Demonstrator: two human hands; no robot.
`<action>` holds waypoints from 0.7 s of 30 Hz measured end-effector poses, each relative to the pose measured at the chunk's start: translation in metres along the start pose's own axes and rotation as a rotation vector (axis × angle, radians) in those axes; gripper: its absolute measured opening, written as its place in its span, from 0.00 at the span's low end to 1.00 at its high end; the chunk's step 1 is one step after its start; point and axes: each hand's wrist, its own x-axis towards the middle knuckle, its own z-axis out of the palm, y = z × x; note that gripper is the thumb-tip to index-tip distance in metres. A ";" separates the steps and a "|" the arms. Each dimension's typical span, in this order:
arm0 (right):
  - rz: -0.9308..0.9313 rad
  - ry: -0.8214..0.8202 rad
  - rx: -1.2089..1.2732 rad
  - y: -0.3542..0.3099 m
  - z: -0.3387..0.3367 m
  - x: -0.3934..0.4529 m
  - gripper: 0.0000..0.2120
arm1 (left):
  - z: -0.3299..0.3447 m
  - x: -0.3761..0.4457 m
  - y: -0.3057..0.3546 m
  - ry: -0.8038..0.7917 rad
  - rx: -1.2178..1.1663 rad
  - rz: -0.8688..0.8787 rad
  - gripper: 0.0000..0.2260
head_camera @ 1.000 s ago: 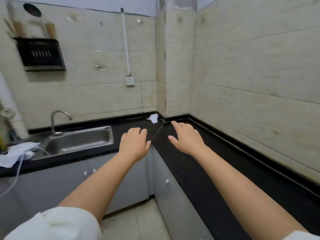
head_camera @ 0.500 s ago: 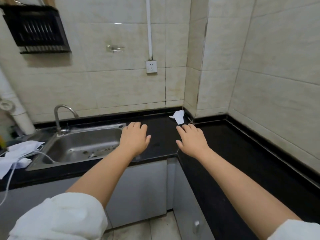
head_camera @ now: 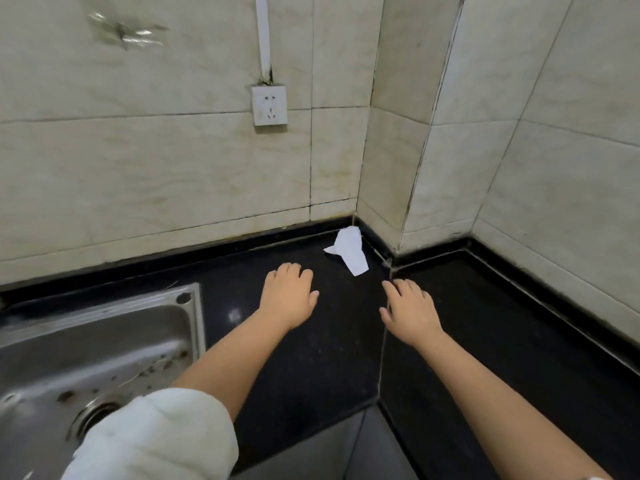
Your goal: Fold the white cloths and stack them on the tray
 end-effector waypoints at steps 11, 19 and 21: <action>0.100 -0.216 0.139 0.002 0.102 0.185 0.21 | 0.085 0.150 -0.039 -0.176 -0.052 0.030 0.20; 0.241 -0.230 0.161 -0.002 0.177 0.279 0.15 | 0.137 0.228 -0.062 -0.328 -0.036 0.010 0.21; 0.271 -0.200 0.151 0.000 0.183 0.288 0.13 | 0.149 0.234 -0.060 -0.364 -0.061 0.017 0.21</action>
